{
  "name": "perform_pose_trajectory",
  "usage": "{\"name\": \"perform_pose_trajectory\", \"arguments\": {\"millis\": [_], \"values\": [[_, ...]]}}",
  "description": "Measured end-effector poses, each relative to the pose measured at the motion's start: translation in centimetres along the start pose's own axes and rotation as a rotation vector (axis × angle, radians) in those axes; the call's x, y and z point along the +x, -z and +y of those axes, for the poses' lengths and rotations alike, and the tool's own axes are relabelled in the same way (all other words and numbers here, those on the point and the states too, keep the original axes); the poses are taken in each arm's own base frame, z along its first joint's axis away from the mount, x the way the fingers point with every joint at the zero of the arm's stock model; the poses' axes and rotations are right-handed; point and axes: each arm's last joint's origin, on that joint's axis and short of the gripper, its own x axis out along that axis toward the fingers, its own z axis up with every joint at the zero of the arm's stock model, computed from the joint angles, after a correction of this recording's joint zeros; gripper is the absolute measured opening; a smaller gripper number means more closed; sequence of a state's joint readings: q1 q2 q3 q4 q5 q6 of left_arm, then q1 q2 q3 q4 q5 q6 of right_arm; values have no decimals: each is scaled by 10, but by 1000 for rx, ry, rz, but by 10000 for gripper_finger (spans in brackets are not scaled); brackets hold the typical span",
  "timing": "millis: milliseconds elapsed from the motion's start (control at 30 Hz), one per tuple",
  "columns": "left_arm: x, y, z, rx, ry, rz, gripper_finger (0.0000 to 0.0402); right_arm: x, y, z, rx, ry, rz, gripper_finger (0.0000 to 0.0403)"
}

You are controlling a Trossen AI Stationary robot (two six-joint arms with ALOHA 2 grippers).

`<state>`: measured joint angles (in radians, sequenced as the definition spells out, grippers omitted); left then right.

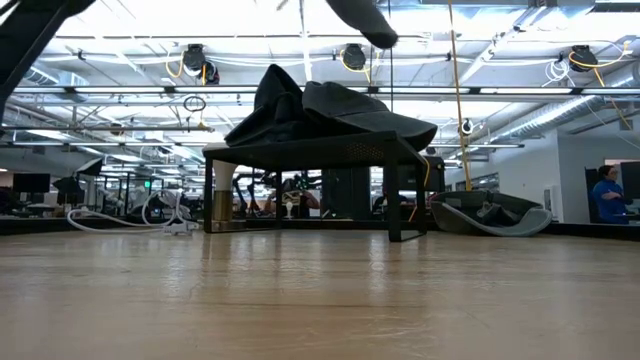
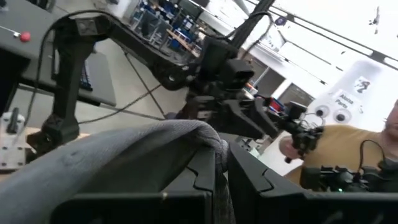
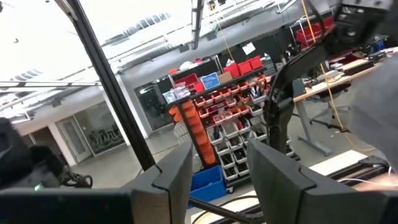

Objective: Pick & Place hat
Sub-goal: Stack the bottom gray cap on the gray cap on the shelf

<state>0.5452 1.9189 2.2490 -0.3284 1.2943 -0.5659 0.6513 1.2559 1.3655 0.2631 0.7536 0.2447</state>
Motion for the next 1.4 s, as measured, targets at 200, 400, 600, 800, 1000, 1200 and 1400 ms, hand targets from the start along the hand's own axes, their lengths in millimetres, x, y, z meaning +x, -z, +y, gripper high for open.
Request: {"name": "perform_pose_trajectory", "arguments": {"millis": [200,400,600,800,1000,1200,1400], "values": [[21,8,25,10,-55,-18,17,-1,1,1,-6,-3,7,144],[28,16,40,-41,-235,-64,17,-4,2,4,-8,-17,14,145],[25,31,49,-137,-470,-31,17,-9,2,9,0,-42,22,145],[33,37,45,-121,-446,18,17,-15,-2,11,-57,-63,20,144],[38,38,43,-111,-419,30,17,-17,-6,11,-53,-66,13,146],[32,48,50,-163,-631,66,17,-19,-5,13,-43,-78,18,144],[29,50,53,-166,-717,69,17,-23,-4,16,-65,-95,25,145]]}}
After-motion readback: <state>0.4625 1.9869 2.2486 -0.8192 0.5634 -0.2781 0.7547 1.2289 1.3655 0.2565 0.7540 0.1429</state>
